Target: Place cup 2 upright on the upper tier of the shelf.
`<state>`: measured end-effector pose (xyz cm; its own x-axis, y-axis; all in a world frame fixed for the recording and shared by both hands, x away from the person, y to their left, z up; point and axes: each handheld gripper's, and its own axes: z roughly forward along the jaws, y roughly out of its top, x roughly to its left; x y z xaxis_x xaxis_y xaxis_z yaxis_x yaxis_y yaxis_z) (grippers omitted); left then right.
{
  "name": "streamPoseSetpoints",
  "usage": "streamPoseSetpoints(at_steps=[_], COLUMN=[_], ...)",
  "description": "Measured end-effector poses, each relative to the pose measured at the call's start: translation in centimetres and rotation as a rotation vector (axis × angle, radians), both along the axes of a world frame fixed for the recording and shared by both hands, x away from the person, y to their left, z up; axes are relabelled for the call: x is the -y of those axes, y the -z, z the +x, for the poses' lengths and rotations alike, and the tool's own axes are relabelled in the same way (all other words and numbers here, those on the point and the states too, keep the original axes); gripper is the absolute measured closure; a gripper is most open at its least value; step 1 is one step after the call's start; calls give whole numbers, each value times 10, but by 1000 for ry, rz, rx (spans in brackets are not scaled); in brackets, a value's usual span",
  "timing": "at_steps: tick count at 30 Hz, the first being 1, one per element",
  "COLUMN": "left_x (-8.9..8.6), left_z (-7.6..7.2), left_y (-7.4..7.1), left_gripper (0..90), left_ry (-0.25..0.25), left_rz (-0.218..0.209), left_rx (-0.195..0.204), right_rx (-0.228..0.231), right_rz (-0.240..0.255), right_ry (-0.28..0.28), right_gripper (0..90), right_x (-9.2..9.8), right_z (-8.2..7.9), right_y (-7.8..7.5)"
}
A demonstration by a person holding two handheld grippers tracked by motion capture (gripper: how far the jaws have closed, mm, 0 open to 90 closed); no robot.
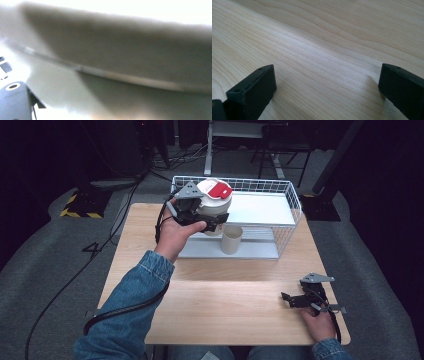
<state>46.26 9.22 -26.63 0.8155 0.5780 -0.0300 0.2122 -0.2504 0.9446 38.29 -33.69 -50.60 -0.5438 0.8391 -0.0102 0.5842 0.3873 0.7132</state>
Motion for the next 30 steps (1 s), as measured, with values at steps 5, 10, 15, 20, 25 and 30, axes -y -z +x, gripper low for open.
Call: streamPoseSetpoints(at_steps=[5, 10, 15, 20, 25, 30], left_x=[5, 9, 12, 18, 24, 29], left_z=[8, 17, 26, 36, 46, 54], left_y=[-6, -10, -10, -9, -9, -8], left_gripper=[126, 126, 126, 126, 126, 126], left_ry=[-5, -21, -36, -52, -63, -84], left_rz=[-5, -11, -11, -22, -28, -27], left_rx=[0, 3, 0, 10, 3, 14], right_rx=[0, 0, 0, -1, 1, -1], right_rz=[1, 1, 2, 1, 2, 3], right_ry=[-1, -1, -3, -5, -7, -7], right_gripper=[16, 16, 16, 16, 16, 16], right_x=[0, 0, 0, 0, -1, -1], right_z=[0, 0, 0, 1, 1, 1], right_y=[0, 0, 0, 0, 0, 0])
